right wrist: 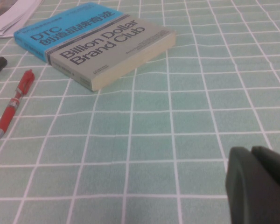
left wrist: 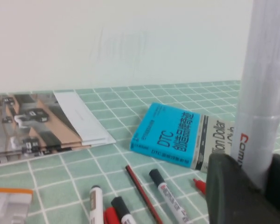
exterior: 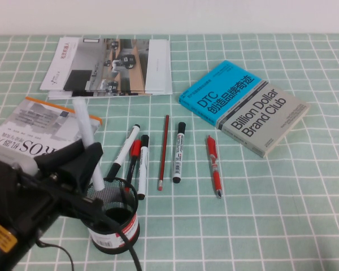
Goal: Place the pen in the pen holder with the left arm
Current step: Place the pen onto the pen holder
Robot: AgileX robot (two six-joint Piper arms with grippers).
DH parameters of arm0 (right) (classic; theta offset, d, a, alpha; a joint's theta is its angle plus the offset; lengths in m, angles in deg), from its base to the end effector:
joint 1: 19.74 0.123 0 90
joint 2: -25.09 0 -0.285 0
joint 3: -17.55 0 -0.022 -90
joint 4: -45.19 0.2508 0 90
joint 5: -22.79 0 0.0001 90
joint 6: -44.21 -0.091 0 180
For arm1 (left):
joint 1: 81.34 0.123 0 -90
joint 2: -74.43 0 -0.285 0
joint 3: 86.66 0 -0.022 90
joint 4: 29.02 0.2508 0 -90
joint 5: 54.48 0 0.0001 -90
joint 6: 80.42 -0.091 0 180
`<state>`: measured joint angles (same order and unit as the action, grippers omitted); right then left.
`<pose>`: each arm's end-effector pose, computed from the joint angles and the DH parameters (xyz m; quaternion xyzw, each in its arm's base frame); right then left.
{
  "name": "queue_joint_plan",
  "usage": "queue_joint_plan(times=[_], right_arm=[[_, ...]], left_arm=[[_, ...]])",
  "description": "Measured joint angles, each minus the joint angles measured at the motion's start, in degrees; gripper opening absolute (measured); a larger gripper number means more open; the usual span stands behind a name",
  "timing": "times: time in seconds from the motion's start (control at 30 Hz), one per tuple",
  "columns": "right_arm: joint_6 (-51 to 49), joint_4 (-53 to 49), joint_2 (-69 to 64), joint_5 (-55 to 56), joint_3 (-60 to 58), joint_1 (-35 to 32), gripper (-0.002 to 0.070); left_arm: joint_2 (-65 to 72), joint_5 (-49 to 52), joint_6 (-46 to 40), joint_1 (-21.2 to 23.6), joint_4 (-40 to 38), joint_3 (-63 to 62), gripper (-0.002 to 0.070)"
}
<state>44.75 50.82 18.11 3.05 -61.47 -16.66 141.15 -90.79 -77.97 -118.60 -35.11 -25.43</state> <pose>0.0531 0.0059 0.1724 0.0017 0.7968 0.0545 0.6018 0.1542 -0.1101 0.2450 0.1640 0.6991 -0.2432 0.6521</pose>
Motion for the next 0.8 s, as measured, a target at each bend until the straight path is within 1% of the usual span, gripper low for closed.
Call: queue_joint_plan(times=[0.33,0.73,0.8], right_arm=[[0.0,0.0,0.0,0.0,0.0,0.0,-0.002],[0.0,0.0,0.0,0.0,0.0,0.0,-0.002],[0.0,0.0,0.0,0.0,0.0,0.0,-0.002]], left_arm=[[7.62,-11.63,0.93,0.0,0.83,6.52,0.0108],[16.95,-20.68,2.49,0.0,0.83,7.0,0.0108],[17.79,-21.75,3.1,0.0,0.83,7.0,0.0119]])
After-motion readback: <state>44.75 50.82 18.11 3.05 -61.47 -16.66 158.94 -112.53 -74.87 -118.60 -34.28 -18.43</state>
